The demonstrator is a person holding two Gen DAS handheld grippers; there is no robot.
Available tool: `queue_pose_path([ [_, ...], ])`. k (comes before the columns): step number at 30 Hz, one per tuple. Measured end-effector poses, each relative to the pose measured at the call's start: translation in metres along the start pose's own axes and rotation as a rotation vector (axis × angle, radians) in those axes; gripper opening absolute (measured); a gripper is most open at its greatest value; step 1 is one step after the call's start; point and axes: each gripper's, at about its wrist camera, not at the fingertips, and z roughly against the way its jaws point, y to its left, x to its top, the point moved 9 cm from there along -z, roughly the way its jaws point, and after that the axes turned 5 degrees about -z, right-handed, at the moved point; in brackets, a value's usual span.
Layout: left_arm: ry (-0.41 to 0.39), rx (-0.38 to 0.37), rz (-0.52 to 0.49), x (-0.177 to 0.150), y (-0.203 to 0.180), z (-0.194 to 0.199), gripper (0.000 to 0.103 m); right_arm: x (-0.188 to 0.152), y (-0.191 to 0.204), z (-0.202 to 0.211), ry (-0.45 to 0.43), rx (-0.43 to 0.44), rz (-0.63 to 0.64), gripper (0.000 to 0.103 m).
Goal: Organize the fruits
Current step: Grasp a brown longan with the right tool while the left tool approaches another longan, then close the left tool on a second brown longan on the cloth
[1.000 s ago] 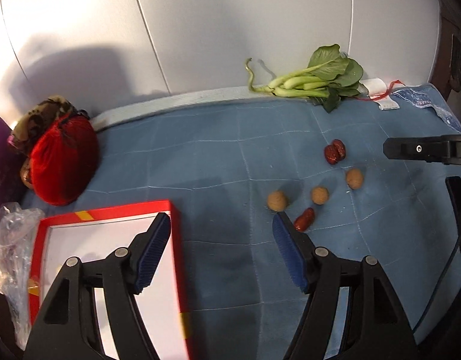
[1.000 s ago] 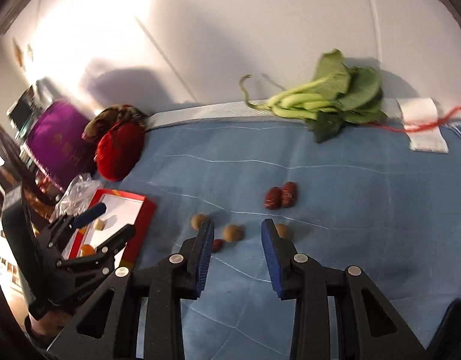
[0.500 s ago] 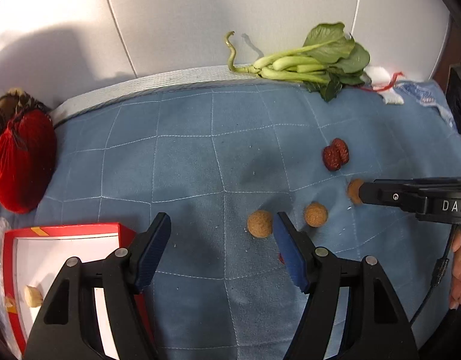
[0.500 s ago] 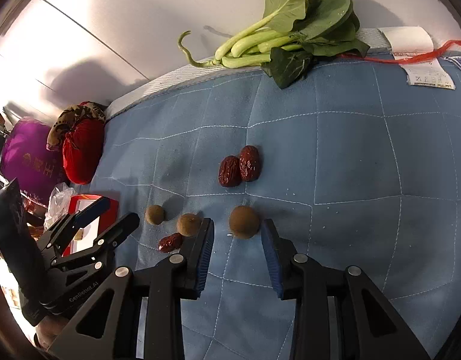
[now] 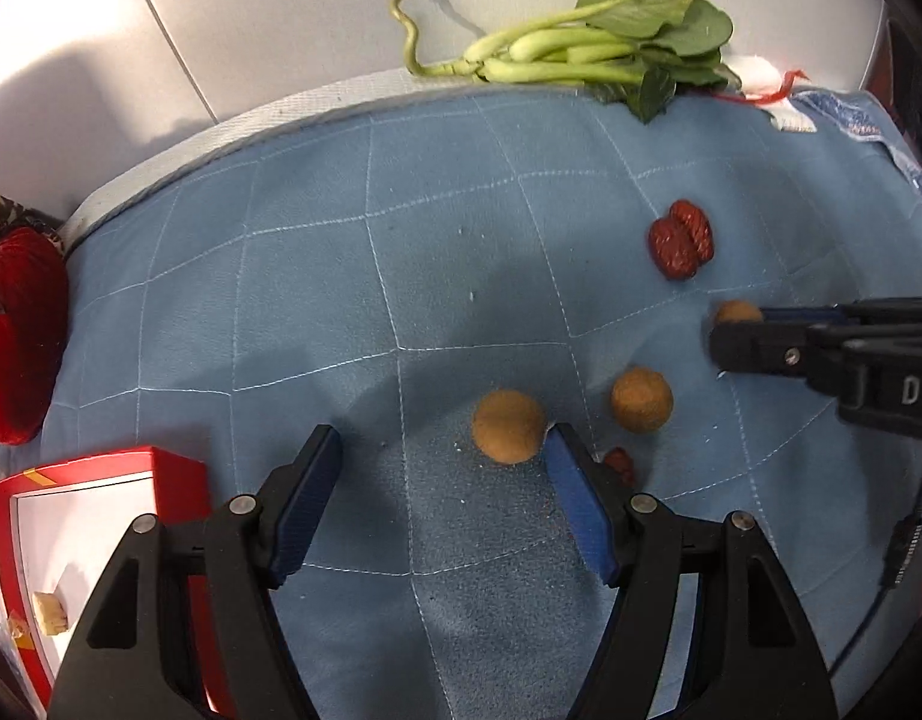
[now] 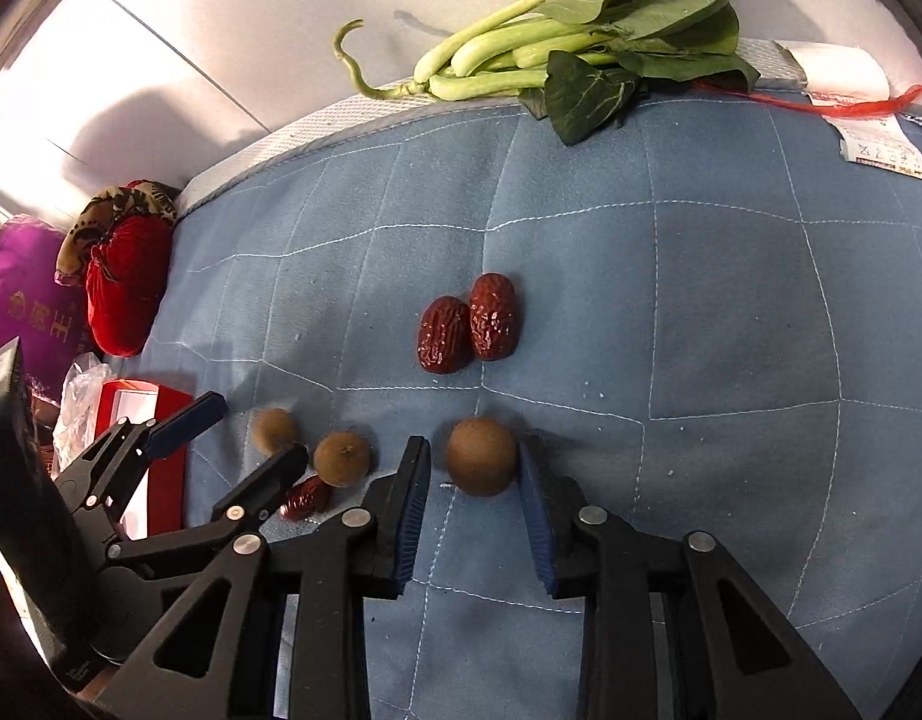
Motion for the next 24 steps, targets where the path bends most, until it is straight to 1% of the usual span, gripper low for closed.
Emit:
queue_pose_path([
  [1, -0.007, -0.006, 0.007, 0.001, 0.0, 0.0, 0.07, 0.0, -0.002, 0.0, 0.001, -0.006, 0.0, 0.024],
  [4, -0.017, -0.022, 0.03, 0.004, 0.003, 0.001, 0.07, 0.0, -0.001, 0.001, 0.002, 0.002, -0.006, 0.024],
  [8, -0.03, -0.01, 0.014, 0.006, 0.0, 0.002, 0.068, 0.0, -0.003, 0.006, 0.009, 0.016, -0.022, 0.024],
  [13, -0.043, -0.009, -0.003, 0.006, -0.003, 0.006, 0.057, -0.003, -0.004, 0.02, 0.006, 0.048, -0.044, 0.024],
  [14, -0.012, -0.011, -0.016, 0.002, -0.003, 0.007, 0.052, -0.003, -0.004, 0.023, 0.005, 0.062, -0.048, 0.024],
  [15, -0.015, -0.018, -0.018, 0.002, -0.003, 0.008, 0.047, -0.003, -0.002, 0.026, 0.005, 0.075, -0.052, 0.024],
  [16, -0.017, -0.022, -0.02, 0.001, -0.003, 0.01, 0.045, -0.004, 0.001, 0.029, 0.004, 0.093, -0.055, 0.024],
  [18, -0.017, -0.025, -0.018, -0.001, -0.002, 0.012, 0.038, -0.005, 0.004, 0.036, -0.006, 0.104, -0.049, 0.024],
  [19, -0.017, -0.03, -0.014, -0.002, -0.001, 0.013, 0.036, -0.006, 0.005, 0.038, -0.012, 0.107, -0.046, 0.024],
  [21, -0.014, -0.043, 0.002, -0.004, 0.002, 0.015, 0.028, -0.008, 0.007, 0.043, -0.016, 0.117, -0.047, 0.024],
  [24, -0.013, -0.057, 0.019, -0.008, 0.007, 0.02, 0.024, -0.009, 0.009, 0.045, -0.02, 0.125, -0.041, 0.024],
])
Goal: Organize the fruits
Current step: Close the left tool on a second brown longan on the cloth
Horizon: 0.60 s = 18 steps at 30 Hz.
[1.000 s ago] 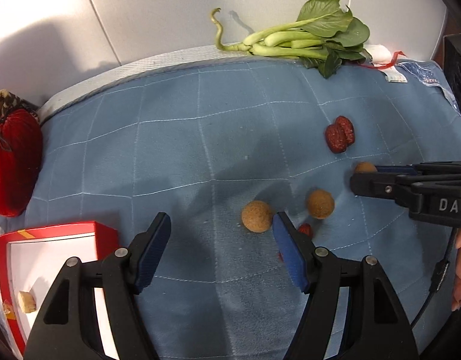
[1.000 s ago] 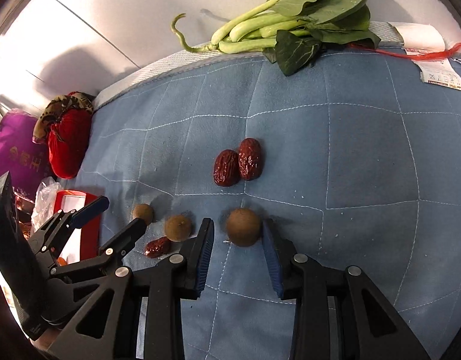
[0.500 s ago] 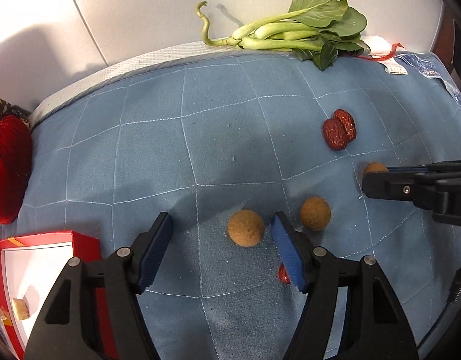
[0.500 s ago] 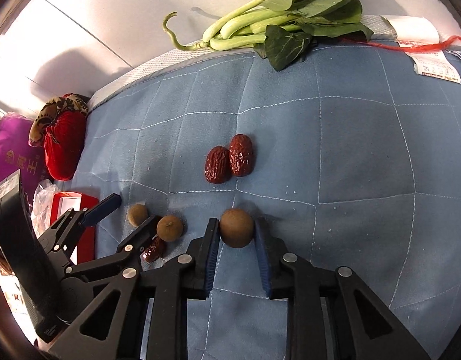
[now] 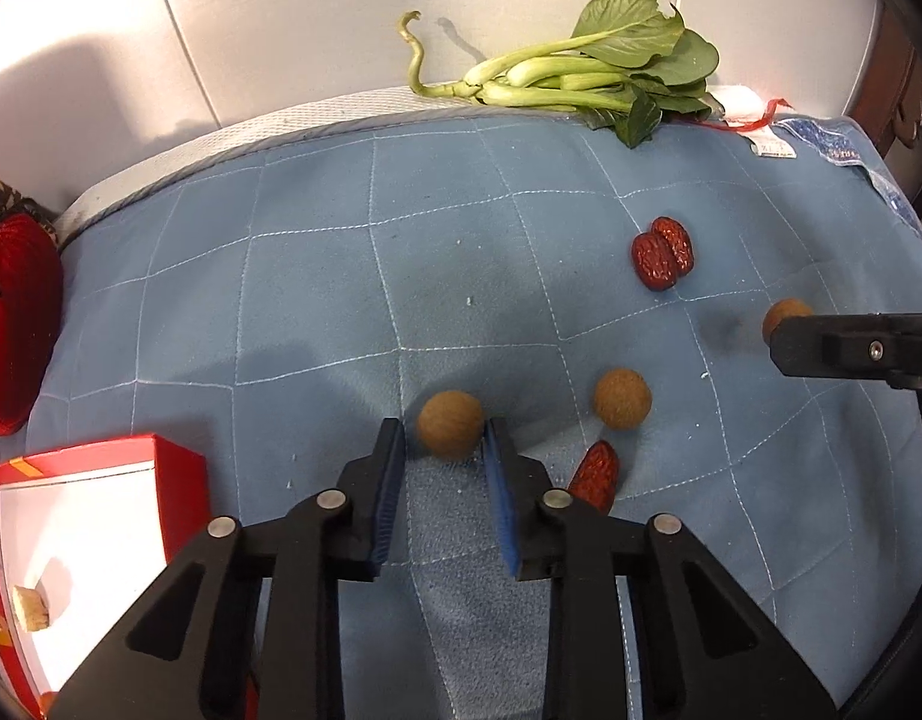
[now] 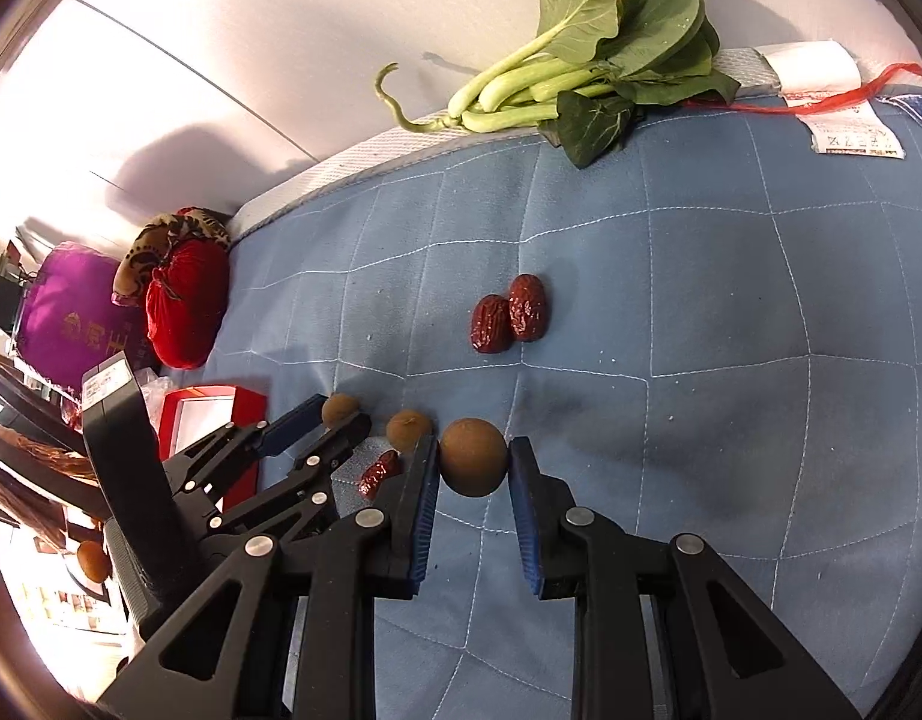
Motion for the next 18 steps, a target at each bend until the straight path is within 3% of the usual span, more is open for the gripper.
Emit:
queue_pose_path([
  [7, -0.011, -0.012, 0.011, -0.006, 0.008, 0.013, 0.021, -0.001, 0.005, -0.002, 0.002, -0.002, 0.017, 0.024],
  [13, 0.006, 0.027, -0.001, -0.003, 0.007, 0.006, 0.021, -0.004, 0.001, -0.007, 0.015, -0.019, 0.011, 0.024],
  [16, 0.009, 0.033, -0.014, 0.0, 0.003, 0.003, 0.034, -0.004, -0.001, -0.008, 0.016, -0.026, 0.009, 0.024],
  [18, 0.004, 0.036, -0.019, 0.002, 0.002, 0.003, 0.049, -0.004, -0.002, -0.009, 0.02, -0.029, 0.01, 0.024],
])
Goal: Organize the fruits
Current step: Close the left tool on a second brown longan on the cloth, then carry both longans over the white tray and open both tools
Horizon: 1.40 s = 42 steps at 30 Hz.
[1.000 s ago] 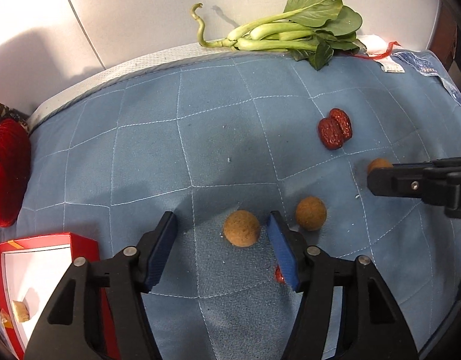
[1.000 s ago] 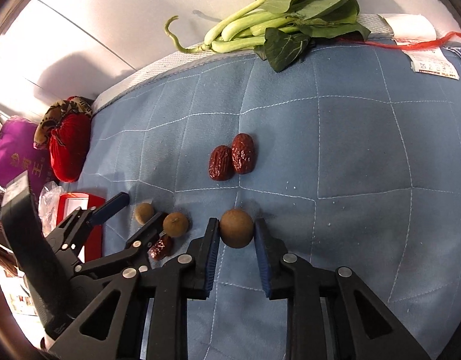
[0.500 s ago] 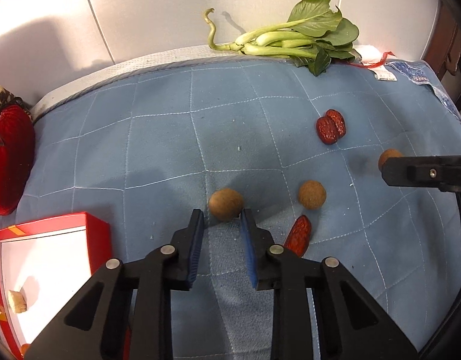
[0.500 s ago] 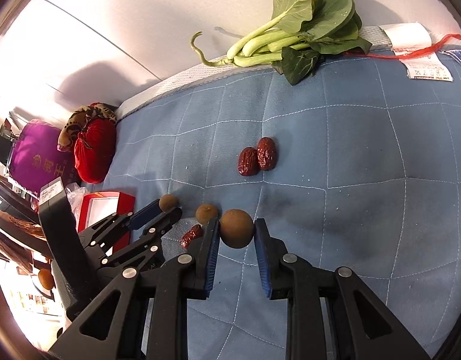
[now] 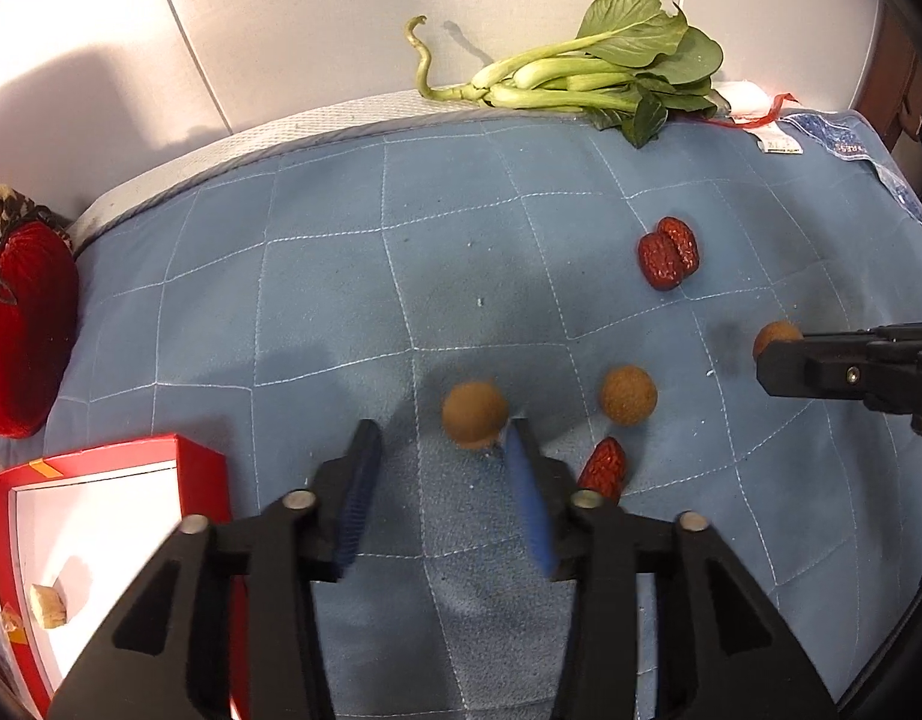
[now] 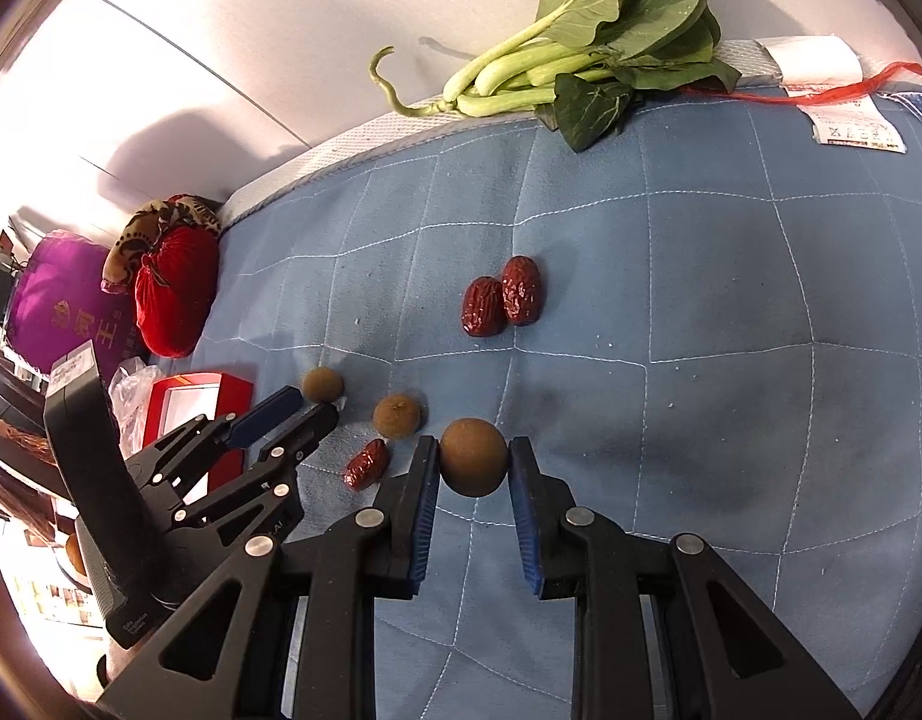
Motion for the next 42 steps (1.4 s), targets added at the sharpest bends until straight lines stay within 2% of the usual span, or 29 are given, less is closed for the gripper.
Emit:
queue_pose_path([
  [5, -0.009, -0.02, 0.009, 0.005, -0.001, 0.0, 0.054, 0.0, -0.009, -0.008, 0.019, -0.023, -0.022, 0.024],
  [11, -0.023, -0.027, 0.035, 0.009, 0.0, -0.011, 0.053, 0.0, -0.017, -0.015, 0.037, -0.037, -0.038, 0.024],
  [13, -0.034, -0.037, 0.051, 0.012, 0.001, -0.011, 0.047, -0.001, -0.017, -0.016, 0.038, -0.039, -0.037, 0.024],
  [15, -0.035, -0.044, 0.065, 0.012, 0.002, -0.013, 0.036, -0.001, -0.017, -0.017, 0.04, -0.04, -0.037, 0.024],
  [19, -0.027, -0.032, 0.06, 0.011, 0.001, -0.017, 0.027, -0.001, -0.018, -0.017, 0.04, -0.043, -0.037, 0.024],
  [20, -0.033, -0.037, 0.063, 0.011, 0.001, -0.017, 0.022, -0.002, -0.018, -0.017, 0.04, -0.043, -0.038, 0.024],
  [29, -0.067, -0.051, 0.098, 0.009, 0.005, -0.006, 0.02, -0.001, -0.014, -0.013, 0.023, -0.034, -0.028, 0.024],
  [35, -0.142, -0.008, 0.102, 0.009, 0.017, 0.036, 0.02, 0.0, 0.006, -0.001, -0.014, 0.019, 0.018, 0.024],
  [39, -0.205, 0.071, 0.117, -0.003, 0.038, 0.071, 0.02, -0.003, 0.031, 0.005, -0.039, 0.072, 0.073, 0.024],
  [42, -0.236, 0.163, 0.141, -0.023, 0.066, 0.096, 0.02, -0.013, 0.057, 0.005, -0.047, 0.122, 0.131, 0.024],
])
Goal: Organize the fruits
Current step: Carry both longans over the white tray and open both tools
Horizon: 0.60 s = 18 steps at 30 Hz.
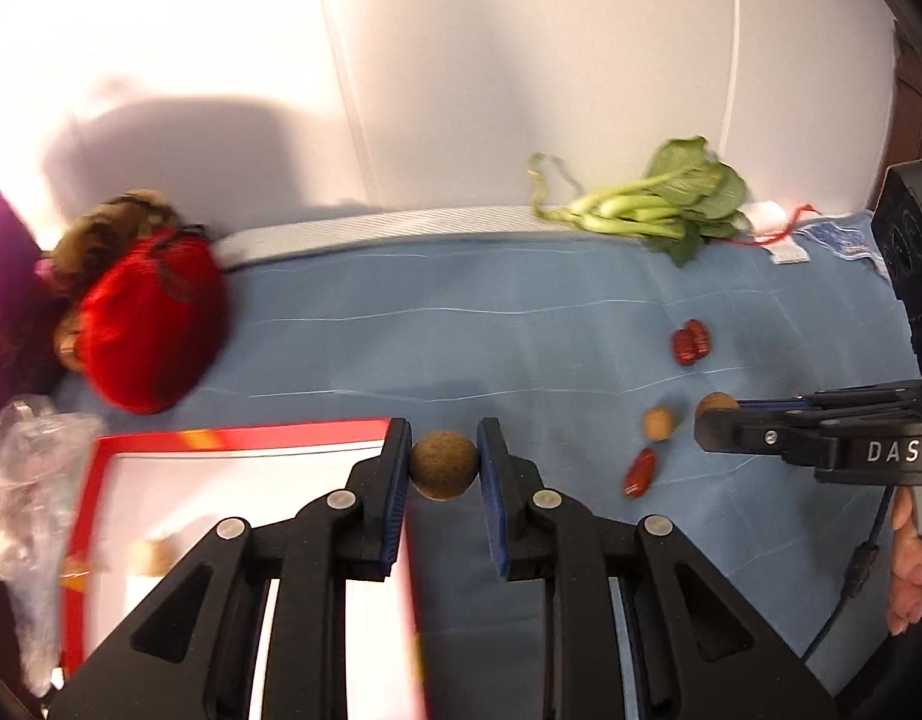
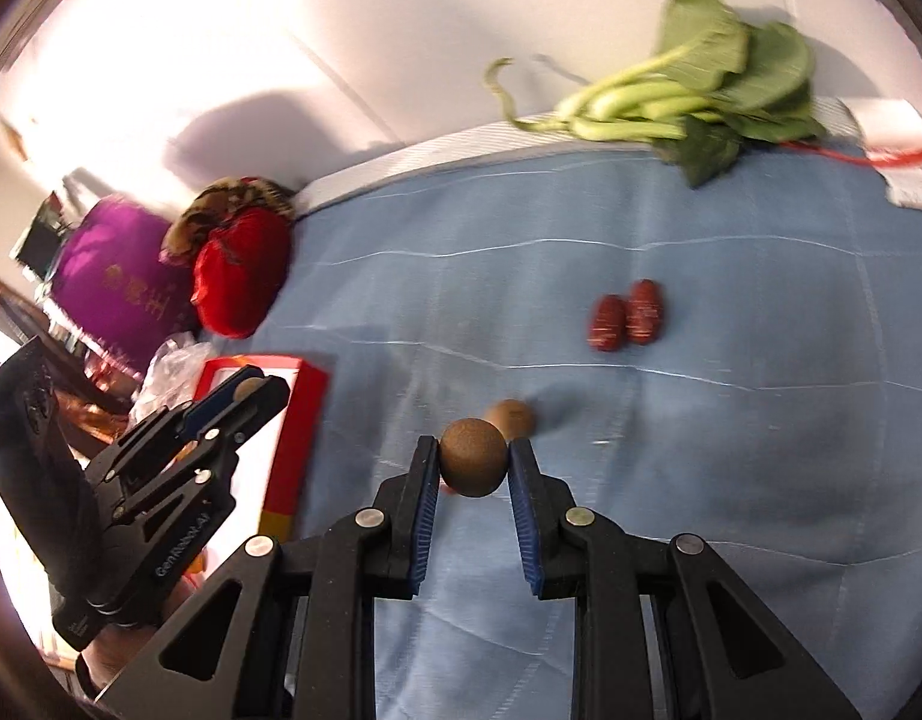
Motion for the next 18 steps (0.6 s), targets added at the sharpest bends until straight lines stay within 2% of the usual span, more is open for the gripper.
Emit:
queue_pose_path([
  [8, -0.037, 0.273, 0.045, -0.044, 0.099, 0.051, 0.02, -0.045, 0.102, -0.018, 0.021, 0.149, 0.224, 0.024],
  [12, 0.006, 0.325, 0.075, -0.068, 0.13, 0.052, 0.02, -0.079, 0.154, -0.029, 0.055, 0.208, 0.338, 0.024],
  [18, 0.076, 0.36, 0.093, -0.097, 0.151, 0.044, 0.02, -0.136, 0.199, -0.061, 0.145, 0.211, 0.488, 0.024],
])
